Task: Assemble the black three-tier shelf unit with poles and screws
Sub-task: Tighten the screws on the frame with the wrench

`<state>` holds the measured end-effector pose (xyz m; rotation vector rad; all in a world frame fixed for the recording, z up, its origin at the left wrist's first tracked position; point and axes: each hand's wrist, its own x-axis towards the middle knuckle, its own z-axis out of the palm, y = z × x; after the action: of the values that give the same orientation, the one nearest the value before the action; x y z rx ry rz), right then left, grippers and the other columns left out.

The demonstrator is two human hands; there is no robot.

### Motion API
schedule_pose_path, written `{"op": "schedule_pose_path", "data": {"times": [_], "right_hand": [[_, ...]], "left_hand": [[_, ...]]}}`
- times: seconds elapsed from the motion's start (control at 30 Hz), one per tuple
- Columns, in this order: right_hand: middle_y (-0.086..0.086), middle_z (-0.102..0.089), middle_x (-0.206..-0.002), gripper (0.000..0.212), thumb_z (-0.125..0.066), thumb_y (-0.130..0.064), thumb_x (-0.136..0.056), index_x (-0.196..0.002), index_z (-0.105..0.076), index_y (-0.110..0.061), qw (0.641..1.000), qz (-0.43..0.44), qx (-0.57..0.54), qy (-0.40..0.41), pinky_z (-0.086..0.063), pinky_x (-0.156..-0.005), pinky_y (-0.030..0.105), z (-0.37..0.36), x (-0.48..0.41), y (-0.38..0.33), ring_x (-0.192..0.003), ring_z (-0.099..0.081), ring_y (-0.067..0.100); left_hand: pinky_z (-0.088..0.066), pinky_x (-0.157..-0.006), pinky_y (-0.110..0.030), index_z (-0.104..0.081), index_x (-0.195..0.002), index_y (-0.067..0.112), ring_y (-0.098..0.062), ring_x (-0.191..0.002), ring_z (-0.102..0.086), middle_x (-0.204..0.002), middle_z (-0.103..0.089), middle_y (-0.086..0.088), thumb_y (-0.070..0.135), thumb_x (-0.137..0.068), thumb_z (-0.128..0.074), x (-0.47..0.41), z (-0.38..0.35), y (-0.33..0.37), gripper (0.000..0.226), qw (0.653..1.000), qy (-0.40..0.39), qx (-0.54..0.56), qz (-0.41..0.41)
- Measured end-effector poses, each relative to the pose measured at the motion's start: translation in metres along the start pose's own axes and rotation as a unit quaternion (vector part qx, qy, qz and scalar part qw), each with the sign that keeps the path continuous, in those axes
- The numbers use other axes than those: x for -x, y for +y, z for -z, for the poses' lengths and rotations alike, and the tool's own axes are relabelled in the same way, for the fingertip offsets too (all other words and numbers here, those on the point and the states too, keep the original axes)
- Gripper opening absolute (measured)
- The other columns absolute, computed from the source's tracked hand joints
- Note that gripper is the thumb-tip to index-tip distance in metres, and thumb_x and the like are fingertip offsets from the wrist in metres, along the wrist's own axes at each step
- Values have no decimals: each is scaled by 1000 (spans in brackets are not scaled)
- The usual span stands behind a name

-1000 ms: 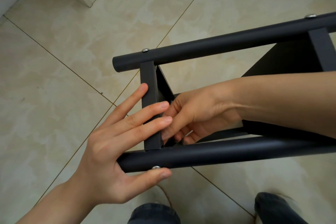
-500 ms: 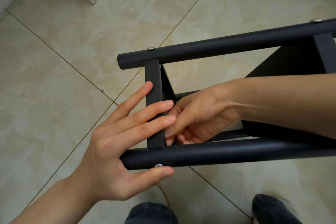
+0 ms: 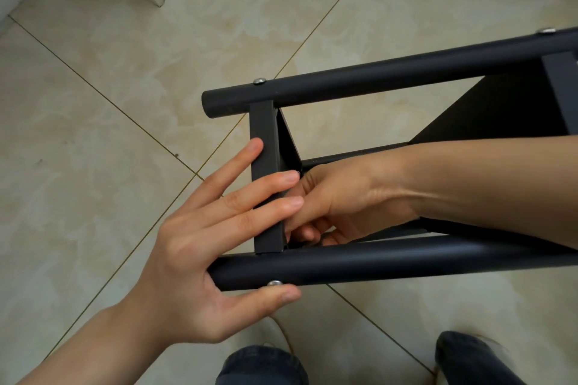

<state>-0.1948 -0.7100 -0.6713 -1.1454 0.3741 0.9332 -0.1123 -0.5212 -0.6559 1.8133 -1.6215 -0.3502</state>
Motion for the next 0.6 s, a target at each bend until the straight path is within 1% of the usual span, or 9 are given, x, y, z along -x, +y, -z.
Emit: {"op": "schedule_pose_path", "data": {"times": [0.07, 0.17, 0.3, 0.4, 0.43, 0.53, 0.6], "right_hand": [[-4, -52, -61, 10, -59, -16, -96, -89, -66, -14, 1000, -2, -1, -5, -39, -65, 21, 1, 3, -1, -62, -46, 8], [-4, -55, -66, 9, -59, -19, -95, -93, -66, -14, 999, -24, 0, -36, -39, -69, 23, 5, 8, -4, -67, -47, 9], [-4, -56, -67, 15, -61, -25, -94, -82, -67, -17, 998, -51, -2, -47, -40, -76, 26, 7, 7, -4, -71, -50, 11], [-4, -57, -70, 17, -60, -28, -94, -82, -67, -18, 995, -71, -16, -65, -43, -76, 25, 7, 5, -4, -69, -52, 10], [-4, -58, -72, 21, -60, -28, -95, -78, -68, -18, 995, -73, -24, -69, -45, -74, 25, 7, 4, -3, -68, -54, 9], [-2, -63, -78, 34, -59, -21, -96, -64, -72, -20, 996, -44, -47, -67, -49, -72, 24, 5, 3, -1, -66, -56, 8], [-1, -64, -81, 31, -59, -18, -96, -68, -71, -18, 996, -28, -54, -66, -49, -74, 25, 5, 5, -2, -68, -56, 9]], "left_hand": [[-35, -118, -41, -61, -123, 4, -35, -148, -36, -140, -56, -8, 50, -89, -67, 0, 0, -1, 57, 1000, -1, -1, 1], [-35, -118, -41, -61, -124, 5, -34, -148, -36, -140, -55, -7, 51, -89, -67, 0, 0, 0, 57, 1000, -1, 0, 1], [-35, -118, -41, -62, -123, 4, -35, -148, -36, -141, -56, -6, 50, -89, -67, 1, 0, 0, 57, 1000, -1, 1, 0], [-35, -118, -39, -62, -123, 5, -34, -148, -36, -141, -56, -6, 50, -89, -67, 1, -1, 0, 57, 1000, 2, -1, 1], [-35, -118, -39, -62, -123, 6, -34, -148, -36, -140, -55, -6, 50, -89, -67, 1, -1, 0, 56, 1000, 2, -1, 0], [-35, -118, -39, -61, -123, 6, -34, -148, -36, -140, -56, -5, 51, -89, -67, 1, 0, 0, 56, 1000, 1, -1, 2], [-35, -118, -39, -61, -123, 7, -34, -148, -36, -140, -56, -5, 50, -88, -68, 1, 0, 0, 57, 1000, 0, -2, 3]]}}
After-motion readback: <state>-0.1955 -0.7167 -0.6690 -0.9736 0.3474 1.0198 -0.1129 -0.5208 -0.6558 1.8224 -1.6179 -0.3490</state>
